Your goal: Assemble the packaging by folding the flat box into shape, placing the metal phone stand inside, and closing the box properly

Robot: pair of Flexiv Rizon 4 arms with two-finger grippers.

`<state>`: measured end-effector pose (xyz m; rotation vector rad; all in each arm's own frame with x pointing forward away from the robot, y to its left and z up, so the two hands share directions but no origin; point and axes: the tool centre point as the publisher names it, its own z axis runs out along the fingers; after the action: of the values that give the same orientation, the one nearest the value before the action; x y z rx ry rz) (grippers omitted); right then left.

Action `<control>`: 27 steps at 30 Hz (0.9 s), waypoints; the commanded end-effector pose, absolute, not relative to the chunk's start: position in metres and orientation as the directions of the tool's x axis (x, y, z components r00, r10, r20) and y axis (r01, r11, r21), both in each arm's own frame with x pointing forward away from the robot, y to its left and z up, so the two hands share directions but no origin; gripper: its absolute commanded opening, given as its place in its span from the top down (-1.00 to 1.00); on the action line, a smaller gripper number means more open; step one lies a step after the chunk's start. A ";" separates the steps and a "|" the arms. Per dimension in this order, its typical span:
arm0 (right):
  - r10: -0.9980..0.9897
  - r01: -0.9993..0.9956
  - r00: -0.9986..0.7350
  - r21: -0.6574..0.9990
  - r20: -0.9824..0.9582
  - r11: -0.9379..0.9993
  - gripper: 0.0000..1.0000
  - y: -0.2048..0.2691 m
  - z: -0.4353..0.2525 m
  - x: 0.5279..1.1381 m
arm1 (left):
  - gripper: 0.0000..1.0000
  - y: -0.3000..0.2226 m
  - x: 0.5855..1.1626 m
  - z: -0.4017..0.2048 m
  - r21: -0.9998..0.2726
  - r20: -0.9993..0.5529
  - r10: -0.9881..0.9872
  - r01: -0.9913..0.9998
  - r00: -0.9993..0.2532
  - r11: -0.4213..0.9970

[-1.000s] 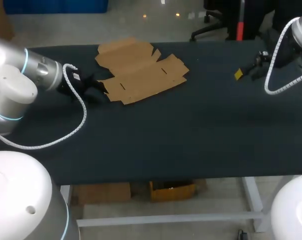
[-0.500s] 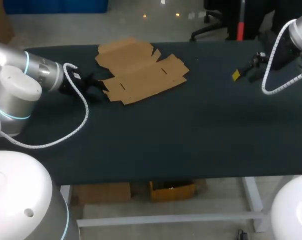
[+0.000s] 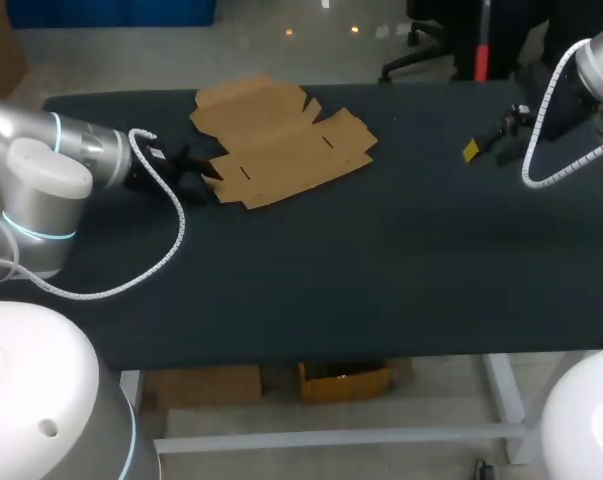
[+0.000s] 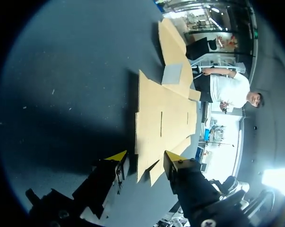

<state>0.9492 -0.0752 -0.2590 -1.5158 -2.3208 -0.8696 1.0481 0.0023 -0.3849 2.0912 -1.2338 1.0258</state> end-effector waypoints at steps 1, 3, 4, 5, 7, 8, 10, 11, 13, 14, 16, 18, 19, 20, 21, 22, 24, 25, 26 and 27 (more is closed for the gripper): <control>0.746 0.893 -0.435 0.345 0.503 0.288 -1.00 -0.078 -0.259 0.950 | 0.07 0.000 1.053 -0.393 0.047 0.816 -0.493 -0.885 0.301 -0.463; 0.745 0.894 -0.435 0.345 0.506 0.287 -1.00 -0.078 -0.260 0.949 | 0.11 -0.002 1.055 -0.395 0.054 0.824 -0.479 -0.885 0.301 -0.463; 0.745 0.894 -0.434 0.344 0.507 0.287 -1.00 -0.078 -0.260 0.949 | 0.12 -0.002 1.056 -0.395 0.054 0.826 -0.477 -0.885 0.300 -0.463; 0.744 0.894 -0.434 0.344 0.508 0.286 -1.00 -0.079 -0.260 0.948 | 0.14 -0.003 1.057 -0.395 0.055 0.829 -0.473 -0.884 0.300 -0.464; 0.744 0.895 -0.433 0.344 0.509 0.285 -1.00 -0.079 -0.260 0.948 | 0.18 -0.004 1.058 -0.395 0.055 0.833 -0.467 -0.884 0.297 -0.465; 0.744 0.895 -0.433 0.344 0.510 0.285 -1.00 -0.080 -0.260 0.948 | 0.21 -0.005 1.059 -0.394 0.055 0.834 -0.466 -0.884 0.297 -0.465; 0.743 0.895 -0.433 0.344 0.511 0.284 -1.00 -0.080 -0.260 0.948 | 0.41 -0.007 1.060 -0.394 0.055 0.834 -0.464 -0.883 0.297 -0.465; 0.743 0.895 -0.433 0.345 0.511 0.284 -1.00 -0.080 -0.260 0.947 | 0.53 -0.007 1.061 -0.394 0.056 0.835 -0.463 -0.883 0.298 -0.466; 0.743 0.894 -0.433 0.346 0.511 0.284 -1.00 -0.081 -0.260 0.947 | 0.87 -0.007 1.061 -0.394 0.059 0.835 -0.461 -0.882 0.301 -0.468; 0.743 0.895 -0.433 0.346 0.511 0.284 -1.00 -0.081 -0.260 0.947 | 1.00 -0.008 1.061 -0.394 0.060 0.834 -0.461 -0.881 0.302 -0.469; 0.743 0.895 -0.433 0.345 0.511 0.284 -1.00 -0.081 -0.260 0.947 | 1.00 -0.008 1.061 -0.393 0.060 0.833 -0.462 -0.881 0.303 -0.470; 0.742 0.895 -0.432 0.344 0.512 0.284 -1.00 -0.082 -0.260 0.947 | 1.00 -0.008 1.060 -0.392 0.059 0.832 -0.465 -0.881 0.304 -0.470; 0.742 0.895 -0.432 0.345 0.512 0.284 -1.00 -0.082 -0.260 0.947 | 1.00 -0.009 1.059 -0.392 0.058 0.831 -0.466 -0.881 0.303 -0.470; 0.742 0.895 -0.432 0.345 0.512 0.283 -1.00 -0.082 -0.260 0.946 | 1.00 -0.009 1.058 -0.392 0.057 0.829 -0.470 -0.882 0.303 -0.468; 0.742 0.895 -0.433 0.345 0.512 0.283 -1.00 -0.082 -0.260 0.946 | 1.00 -0.009 1.057 -0.391 0.057 0.828 -0.472 -0.883 0.302 -0.466; 0.742 0.895 -0.433 0.346 0.512 0.283 -1.00 -0.082 -0.260 0.946 | 1.00 -0.009 1.056 -0.391 0.058 0.824 -0.478 -0.884 0.305 -0.464; 0.742 0.894 -0.434 0.346 0.511 0.284 -1.00 -0.082 -0.260 0.946 | 1.00 -0.010 1.053 -0.390 0.057 0.818 -0.489 -0.888 0.303 -0.455; 0.742 0.894 -0.434 0.347 0.511 0.284 -1.00 -0.083 -0.260 0.946 | 1.00 -0.011 1.051 -0.390 0.057 0.817 -0.491 -0.890 0.302 -0.452; 0.742 0.894 -0.434 0.347 0.510 0.285 -1.00 -0.083 -0.260 0.946 | 1.00 -0.011 1.049 -0.389 0.056 0.815 -0.498 -0.895 0.297 -0.443; 0.742 0.894 -0.435 0.346 0.510 0.285 -1.00 -0.083 -0.260 0.946 | 1.00 -0.012 1.046 -0.389 0.053 0.814 -0.504 -0.900 0.290 -0.433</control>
<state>0.9469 -0.0815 -0.2610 -1.5078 -2.3066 -0.8759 1.0496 -0.0133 -0.3932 2.0519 -1.2404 1.0299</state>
